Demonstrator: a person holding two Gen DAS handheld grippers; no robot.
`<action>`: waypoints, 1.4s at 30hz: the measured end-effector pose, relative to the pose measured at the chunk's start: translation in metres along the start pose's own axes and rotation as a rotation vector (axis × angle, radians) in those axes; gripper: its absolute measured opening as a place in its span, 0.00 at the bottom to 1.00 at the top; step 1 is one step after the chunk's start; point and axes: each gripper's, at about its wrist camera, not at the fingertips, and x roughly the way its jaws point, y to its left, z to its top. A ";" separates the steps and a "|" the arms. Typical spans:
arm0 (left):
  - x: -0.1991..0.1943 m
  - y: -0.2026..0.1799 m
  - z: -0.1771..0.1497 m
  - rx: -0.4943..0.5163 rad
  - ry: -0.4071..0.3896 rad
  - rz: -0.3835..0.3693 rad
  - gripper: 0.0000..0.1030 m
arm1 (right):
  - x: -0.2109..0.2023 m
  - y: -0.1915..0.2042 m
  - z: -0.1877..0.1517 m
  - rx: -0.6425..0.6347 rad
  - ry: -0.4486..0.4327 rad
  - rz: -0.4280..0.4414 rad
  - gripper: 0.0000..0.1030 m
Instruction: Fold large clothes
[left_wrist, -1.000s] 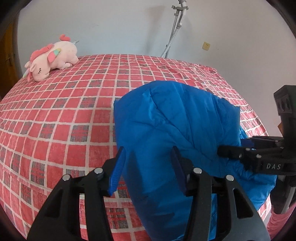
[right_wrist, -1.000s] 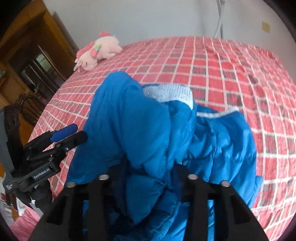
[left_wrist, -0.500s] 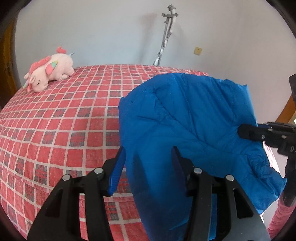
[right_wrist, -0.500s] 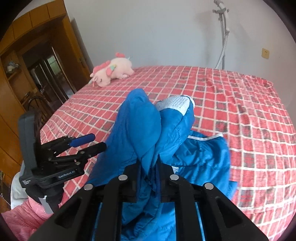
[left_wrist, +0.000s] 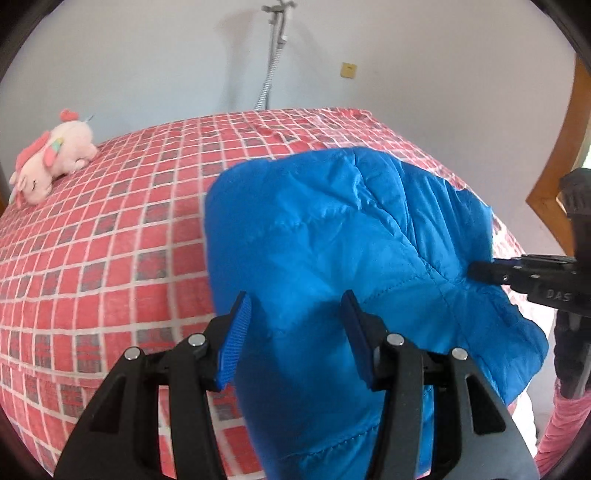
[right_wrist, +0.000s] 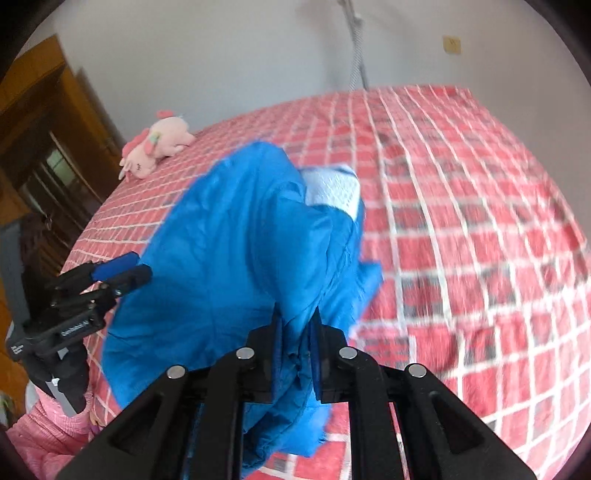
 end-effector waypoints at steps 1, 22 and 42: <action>0.003 -0.004 -0.001 0.012 0.001 0.000 0.48 | 0.005 -0.006 -0.004 0.014 0.003 0.006 0.14; 0.006 0.021 0.040 -0.051 0.039 -0.042 0.51 | -0.032 0.019 0.029 -0.050 -0.145 -0.064 0.38; 0.106 0.025 0.066 -0.063 0.183 0.001 0.54 | 0.084 -0.024 0.058 0.098 0.040 -0.043 0.24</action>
